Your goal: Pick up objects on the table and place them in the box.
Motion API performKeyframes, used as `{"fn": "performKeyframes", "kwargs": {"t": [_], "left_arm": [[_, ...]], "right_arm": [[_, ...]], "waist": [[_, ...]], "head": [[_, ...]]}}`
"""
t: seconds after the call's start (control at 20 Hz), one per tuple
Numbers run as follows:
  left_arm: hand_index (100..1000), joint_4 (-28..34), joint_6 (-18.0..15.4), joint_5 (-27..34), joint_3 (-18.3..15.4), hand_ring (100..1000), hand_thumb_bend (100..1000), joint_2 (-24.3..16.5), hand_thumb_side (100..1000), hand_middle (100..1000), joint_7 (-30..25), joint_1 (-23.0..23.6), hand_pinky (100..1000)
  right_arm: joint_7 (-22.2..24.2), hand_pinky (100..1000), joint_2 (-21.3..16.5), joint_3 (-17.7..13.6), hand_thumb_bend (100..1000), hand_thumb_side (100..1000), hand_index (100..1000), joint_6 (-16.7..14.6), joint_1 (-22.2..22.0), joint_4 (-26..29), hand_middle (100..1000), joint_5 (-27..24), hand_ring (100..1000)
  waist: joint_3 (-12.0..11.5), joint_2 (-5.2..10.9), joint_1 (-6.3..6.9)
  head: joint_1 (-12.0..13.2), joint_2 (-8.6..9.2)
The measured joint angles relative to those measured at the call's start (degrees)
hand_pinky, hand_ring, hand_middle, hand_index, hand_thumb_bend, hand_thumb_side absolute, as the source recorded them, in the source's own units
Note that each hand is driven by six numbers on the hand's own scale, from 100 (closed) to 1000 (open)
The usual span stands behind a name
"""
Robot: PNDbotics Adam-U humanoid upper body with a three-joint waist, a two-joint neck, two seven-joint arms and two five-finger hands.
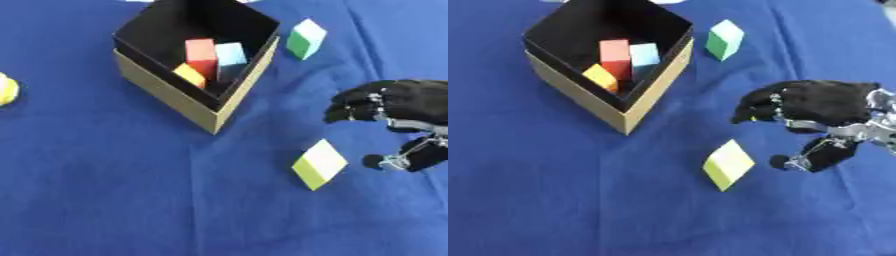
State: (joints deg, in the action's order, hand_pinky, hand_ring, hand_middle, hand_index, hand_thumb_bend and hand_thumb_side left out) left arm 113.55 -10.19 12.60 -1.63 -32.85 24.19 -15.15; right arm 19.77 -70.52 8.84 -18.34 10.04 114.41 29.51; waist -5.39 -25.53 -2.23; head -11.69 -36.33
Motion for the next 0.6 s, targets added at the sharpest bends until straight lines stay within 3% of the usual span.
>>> {"fn": "performKeyframes", "kwargs": {"t": [0.6], "left_arm": [[896, 0.0, -0.02, 0.08, 0.02, 861, 272, 0.03, 730, 823, -0.06, -0.44, 803]], "right_arm": [[-1.96, 890, 1.07, 2.52, 411, 203, 926, 1.94, 0.19, 0.0, 846, 2.29, 928]], "waist": [[-0.7, -0.7, 0.02]], "head": [[-0.75, 0.01]]}}
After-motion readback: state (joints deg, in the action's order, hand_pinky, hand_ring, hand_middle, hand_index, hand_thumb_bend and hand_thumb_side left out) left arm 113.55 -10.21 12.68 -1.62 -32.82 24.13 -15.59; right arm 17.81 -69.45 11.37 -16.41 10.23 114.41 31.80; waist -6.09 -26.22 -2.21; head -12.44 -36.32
